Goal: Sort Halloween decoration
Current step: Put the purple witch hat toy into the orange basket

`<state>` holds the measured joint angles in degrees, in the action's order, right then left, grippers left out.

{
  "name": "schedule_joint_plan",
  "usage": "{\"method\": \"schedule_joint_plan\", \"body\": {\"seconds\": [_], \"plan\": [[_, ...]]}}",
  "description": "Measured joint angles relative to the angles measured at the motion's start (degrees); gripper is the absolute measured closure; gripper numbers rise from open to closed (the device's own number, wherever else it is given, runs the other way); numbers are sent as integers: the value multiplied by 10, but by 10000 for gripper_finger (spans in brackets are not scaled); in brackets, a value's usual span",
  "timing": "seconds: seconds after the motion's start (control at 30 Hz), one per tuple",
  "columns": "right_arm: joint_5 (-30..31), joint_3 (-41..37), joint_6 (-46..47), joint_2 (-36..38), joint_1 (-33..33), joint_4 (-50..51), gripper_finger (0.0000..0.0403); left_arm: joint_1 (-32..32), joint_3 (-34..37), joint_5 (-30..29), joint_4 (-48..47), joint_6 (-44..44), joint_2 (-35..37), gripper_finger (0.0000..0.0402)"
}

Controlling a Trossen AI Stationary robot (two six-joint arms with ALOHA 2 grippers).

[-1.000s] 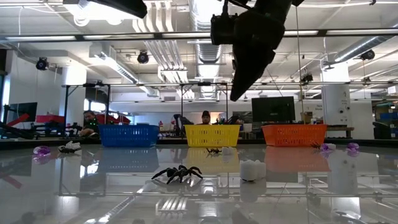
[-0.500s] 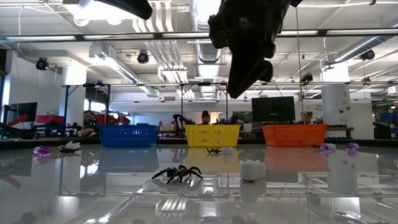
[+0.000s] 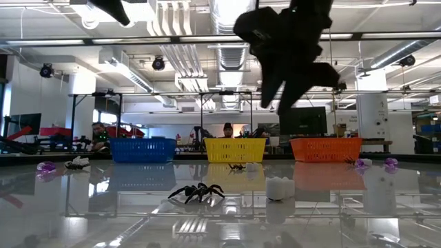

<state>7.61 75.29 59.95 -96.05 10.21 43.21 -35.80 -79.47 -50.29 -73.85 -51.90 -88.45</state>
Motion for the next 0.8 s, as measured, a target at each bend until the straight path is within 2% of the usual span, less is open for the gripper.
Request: {"method": "schedule_joint_plan", "body": {"seconds": [0.13, 0.27, 0.4, 0.53, 0.63, 0.8], "plan": [[34, -3, 44, 0, 12, 82, 237, 0, 13, 12, -26, -18, 27, 354], [35, -8, 43, 0, 13, 157, 238, 0, 15, 18, -26, -11, 49, 354], [35, -20, 102, 0, -3, 215, 242, 0, 15, 14, -27, 9, 72, 354], [32, -44, 144, 0, -16, 221, 243, 0, 15, 8, -27, 19, 89, 354], [29, -60, 145, 0, -25, 218, 241, 0, 15, -17, -27, 28, 97, 354], [29, -97, 136, 0, -40, 218, 241, 4, 15, -23, -29, 33, 106, 354]]}}
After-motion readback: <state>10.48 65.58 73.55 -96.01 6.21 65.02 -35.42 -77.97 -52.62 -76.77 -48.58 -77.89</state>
